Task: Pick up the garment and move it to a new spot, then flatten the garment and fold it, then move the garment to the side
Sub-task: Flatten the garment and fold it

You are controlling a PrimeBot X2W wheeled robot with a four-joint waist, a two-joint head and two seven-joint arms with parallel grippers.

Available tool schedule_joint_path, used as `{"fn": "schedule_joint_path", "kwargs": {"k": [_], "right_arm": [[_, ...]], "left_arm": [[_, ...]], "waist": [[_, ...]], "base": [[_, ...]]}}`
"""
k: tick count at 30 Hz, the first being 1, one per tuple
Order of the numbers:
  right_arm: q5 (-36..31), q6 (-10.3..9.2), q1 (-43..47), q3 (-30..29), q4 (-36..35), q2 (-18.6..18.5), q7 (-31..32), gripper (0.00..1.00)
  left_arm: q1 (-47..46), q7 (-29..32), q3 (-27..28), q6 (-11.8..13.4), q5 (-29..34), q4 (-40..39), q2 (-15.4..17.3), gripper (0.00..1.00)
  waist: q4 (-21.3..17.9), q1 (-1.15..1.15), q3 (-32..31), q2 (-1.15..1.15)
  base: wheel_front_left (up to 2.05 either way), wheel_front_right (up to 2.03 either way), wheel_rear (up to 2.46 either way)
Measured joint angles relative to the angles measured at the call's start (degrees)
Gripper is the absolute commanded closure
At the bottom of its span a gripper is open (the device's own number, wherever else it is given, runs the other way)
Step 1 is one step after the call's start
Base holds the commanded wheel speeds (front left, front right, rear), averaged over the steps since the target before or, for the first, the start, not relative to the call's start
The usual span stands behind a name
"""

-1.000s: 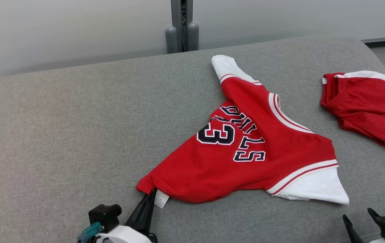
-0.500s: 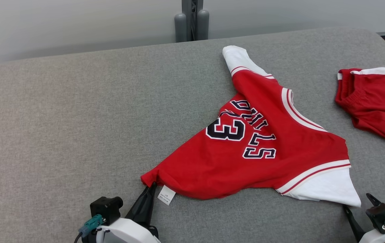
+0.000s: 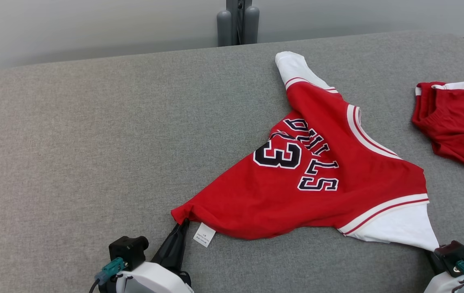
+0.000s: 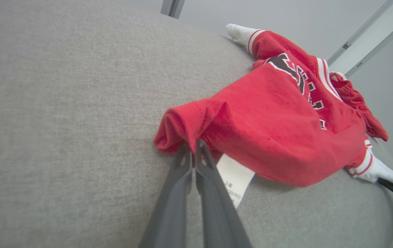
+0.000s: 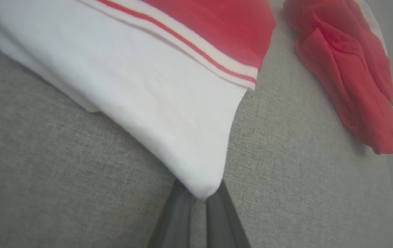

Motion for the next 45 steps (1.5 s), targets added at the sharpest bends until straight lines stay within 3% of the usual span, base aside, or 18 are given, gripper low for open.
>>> {"fn": "schedule_joint_path", "kwargs": {"k": [11,15,18,24,26,29,32,45], "right_arm": [[5.01,-0.01,-0.92,2.63,3.09,0.16,-0.29,1.0],[13.63,-0.1,-0.56,5.92,1.45,0.4,1.91,1.0],[23.18,-0.23,0.12,10.48,-3.64,-0.49,6.39,1.0],[41.52,-0.1,1.92,19.23,-17.68,-8.37,20.71,1.0],[43.0,-0.07,2.1,19.97,-19.89,-9.92,22.07,1.0],[48.94,-0.01,2.2,19.49,-25.12,-13.41,25.21,1.0],[55.51,-0.02,3.31,18.02,-28.8,-14.64,29.52,1.0],[83.72,-0.02,6.31,5.56,-39.53,-15.11,45.67,1.0]], "left_arm": [[0.01,0.0,0.13,0.0,0.0,0.34,-0.02,1.0],[0.12,0.0,0.16,0.0,-0.01,0.34,-0.04,1.0],[0.4,0.0,0.36,0.0,-0.01,0.32,-0.08,1.0],[1.07,0.0,0.93,0.0,-0.01,0.0,-0.09,1.0],[1.12,0.0,0.94,0.0,-0.01,-0.07,-0.11,1.0],[1.2,0.0,1.01,0.0,-0.05,-0.21,-0.12,1.0],[1.34,0.0,1.03,0.0,-0.24,-0.45,-0.11,1.0],[2.66,0.0,2.42,0.0,-0.42,-1.07,-0.13,1.0]], "waist": [[-0.85,0.0,-1.46,0.0],[-1.07,0.0,-2.36,0.0],[-1.25,0.0,-3.07,0.0],[-1.68,0.0,-4.18,0.0],[-1.72,0.0,-4.32,0.0],[-1.78,0.0,-4.64,0.0],[-1.84,0.0,-5.06,0.0],[-1.92,0.0,-7.53,0.0]], "base": [[0.0,0.0,0.0],[0.0,0.0,0.0],[0.0,0.0,0.0],[0.0,0.0,0.0],[0.0,0.0,0.0],[0.0,0.0,0.0],[0.0,0.0,0.0],[0.0,0.0,0.0]]}}
